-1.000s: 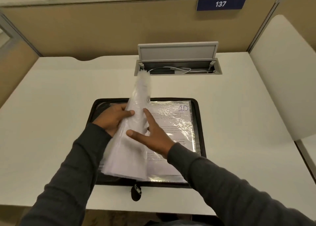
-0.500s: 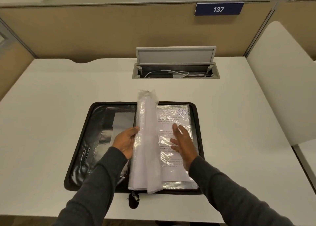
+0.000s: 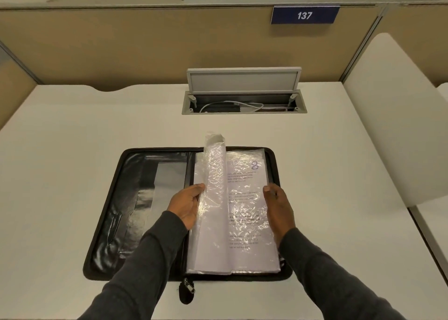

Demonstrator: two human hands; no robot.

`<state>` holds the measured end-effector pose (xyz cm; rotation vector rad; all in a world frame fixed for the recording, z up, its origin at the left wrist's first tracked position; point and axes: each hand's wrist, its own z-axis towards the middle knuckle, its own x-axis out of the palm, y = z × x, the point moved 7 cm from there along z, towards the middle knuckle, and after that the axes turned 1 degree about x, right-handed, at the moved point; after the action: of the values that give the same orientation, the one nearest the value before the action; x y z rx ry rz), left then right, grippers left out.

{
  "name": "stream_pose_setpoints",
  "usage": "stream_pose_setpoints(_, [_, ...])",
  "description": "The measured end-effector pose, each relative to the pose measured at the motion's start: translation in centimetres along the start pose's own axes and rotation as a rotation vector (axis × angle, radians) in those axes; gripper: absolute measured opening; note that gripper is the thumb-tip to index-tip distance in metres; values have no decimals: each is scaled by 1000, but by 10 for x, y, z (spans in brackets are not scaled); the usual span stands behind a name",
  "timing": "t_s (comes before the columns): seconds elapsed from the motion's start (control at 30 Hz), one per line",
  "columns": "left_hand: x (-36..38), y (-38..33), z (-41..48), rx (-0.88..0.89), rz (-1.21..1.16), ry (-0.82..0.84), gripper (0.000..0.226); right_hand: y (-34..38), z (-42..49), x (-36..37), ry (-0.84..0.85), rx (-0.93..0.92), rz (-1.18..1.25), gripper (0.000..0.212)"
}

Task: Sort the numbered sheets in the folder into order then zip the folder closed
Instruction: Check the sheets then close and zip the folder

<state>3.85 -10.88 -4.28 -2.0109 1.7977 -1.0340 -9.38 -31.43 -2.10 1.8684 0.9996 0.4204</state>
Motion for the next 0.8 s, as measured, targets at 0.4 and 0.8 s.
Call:
stream_pose_setpoints(0.4, [12, 9, -1, -42, -35, 48, 20, -11, 9, -11, -80, 28, -71, 36])
stream_pose_setpoints(0.8, [17, 11, -1, -47, -60, 88, 21, -11, 9, -16, -115, -38, -109, 34])
